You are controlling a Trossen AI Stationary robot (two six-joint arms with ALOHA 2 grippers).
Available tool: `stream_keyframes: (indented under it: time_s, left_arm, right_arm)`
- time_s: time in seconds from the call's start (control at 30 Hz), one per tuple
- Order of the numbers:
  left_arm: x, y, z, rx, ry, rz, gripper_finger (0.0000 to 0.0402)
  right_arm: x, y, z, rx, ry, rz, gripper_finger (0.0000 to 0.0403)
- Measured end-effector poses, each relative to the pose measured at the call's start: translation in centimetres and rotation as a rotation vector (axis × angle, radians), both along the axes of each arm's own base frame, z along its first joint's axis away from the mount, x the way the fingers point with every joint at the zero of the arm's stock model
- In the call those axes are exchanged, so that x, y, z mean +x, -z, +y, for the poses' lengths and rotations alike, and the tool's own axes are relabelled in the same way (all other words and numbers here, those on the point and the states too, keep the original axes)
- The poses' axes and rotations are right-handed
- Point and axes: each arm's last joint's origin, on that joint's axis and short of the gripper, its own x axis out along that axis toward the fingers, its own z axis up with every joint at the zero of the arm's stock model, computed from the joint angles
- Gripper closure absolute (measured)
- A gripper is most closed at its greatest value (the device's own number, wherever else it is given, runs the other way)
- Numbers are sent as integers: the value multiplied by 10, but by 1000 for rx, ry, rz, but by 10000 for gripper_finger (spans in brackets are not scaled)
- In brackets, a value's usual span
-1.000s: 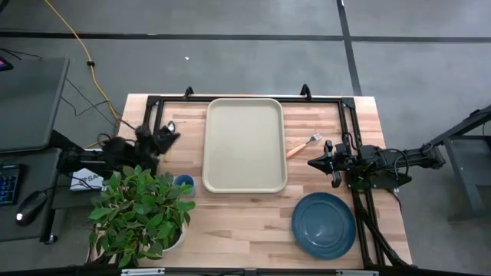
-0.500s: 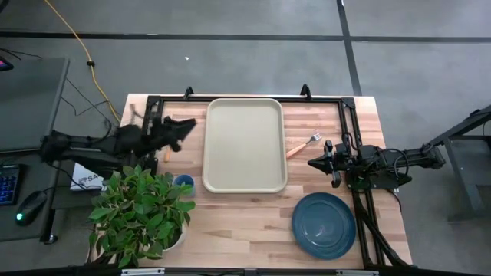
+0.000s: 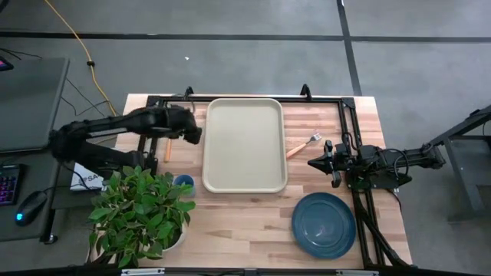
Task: Pick and place plate/cup/fork/spoon on tray
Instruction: Put the blue cup on the white tray
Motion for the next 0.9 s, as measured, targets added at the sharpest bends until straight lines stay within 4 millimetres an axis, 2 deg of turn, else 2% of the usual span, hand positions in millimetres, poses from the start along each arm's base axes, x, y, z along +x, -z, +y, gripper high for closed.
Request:
stream_keyframes:
  time_s: [0.13, 0.27, 0.33, 0.43, 0.53, 0.67, 0.9]
  left_arm:
    - [-6, 39, 2, -136, -97, 97, 177]
    - [-13, 71, -3, -209, -182, 80, 177]
    - [-12, 79, -3, -237, -205, 29, 177]
    - [-1, 74, -2, -233, -174, -144, 177]
    - [18, 56, 0, -192, -59, -316, 177]
    - [25, 48, 0, -164, -14, -264, 177]
    - [12, 48, -5, -195, -37, -139, 177]
  right_arm:
    - [0, 0, 0, 0, 0, 1, 402]
    - [0, 0, 0, 0, 0, 0, 402]
    - [0, 0, 0, 0, -1, 0, 402]
    - [0, 0, 0, 0, 0, 0, 402]
    - [0, 0, 0, 0, -1, 1, 402]
    - [0, 0, 0, 0, 0, 0, 402]
    - [0, 0, 0, 0, 0, 0, 402]
